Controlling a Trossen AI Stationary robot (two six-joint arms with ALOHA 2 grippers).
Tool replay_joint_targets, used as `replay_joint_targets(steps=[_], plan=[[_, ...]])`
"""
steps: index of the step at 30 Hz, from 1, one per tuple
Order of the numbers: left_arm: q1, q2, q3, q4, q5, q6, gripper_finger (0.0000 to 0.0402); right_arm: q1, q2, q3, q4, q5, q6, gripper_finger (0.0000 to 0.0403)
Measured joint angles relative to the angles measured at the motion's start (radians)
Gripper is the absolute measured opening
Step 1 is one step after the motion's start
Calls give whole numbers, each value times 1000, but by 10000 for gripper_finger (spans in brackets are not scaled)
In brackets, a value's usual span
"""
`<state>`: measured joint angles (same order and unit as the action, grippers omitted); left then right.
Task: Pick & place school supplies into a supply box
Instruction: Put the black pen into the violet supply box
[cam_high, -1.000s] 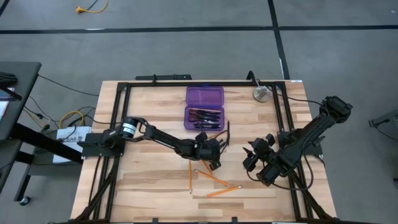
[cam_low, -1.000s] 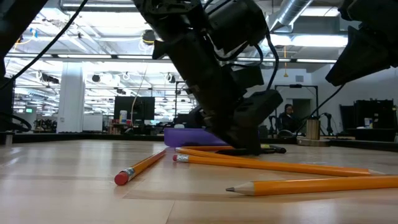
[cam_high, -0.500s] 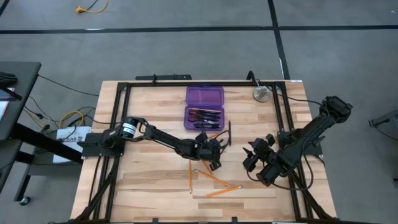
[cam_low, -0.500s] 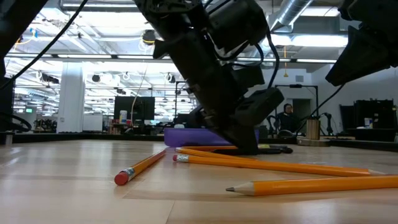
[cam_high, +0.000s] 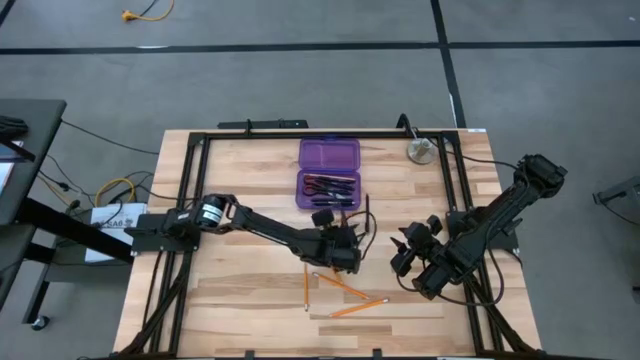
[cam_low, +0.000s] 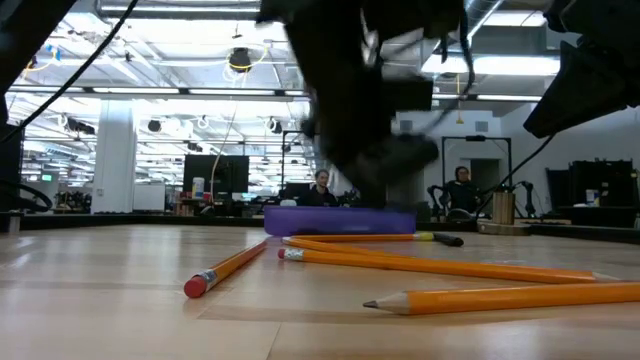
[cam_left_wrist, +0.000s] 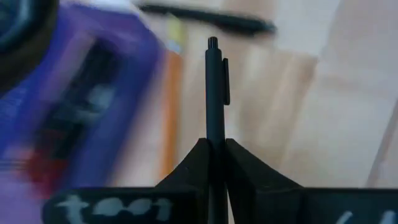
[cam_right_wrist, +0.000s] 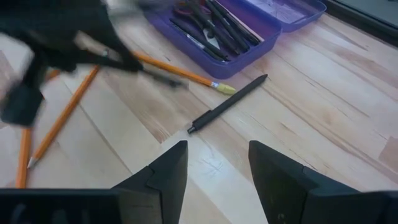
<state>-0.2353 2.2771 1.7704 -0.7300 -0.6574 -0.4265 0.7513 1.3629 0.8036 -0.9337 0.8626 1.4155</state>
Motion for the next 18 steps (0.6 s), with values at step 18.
replay_joint_targets(steps=[18], plan=[[219,-266,180,-280,243,539,16,0,0,-91,101,-1,-2,162]])
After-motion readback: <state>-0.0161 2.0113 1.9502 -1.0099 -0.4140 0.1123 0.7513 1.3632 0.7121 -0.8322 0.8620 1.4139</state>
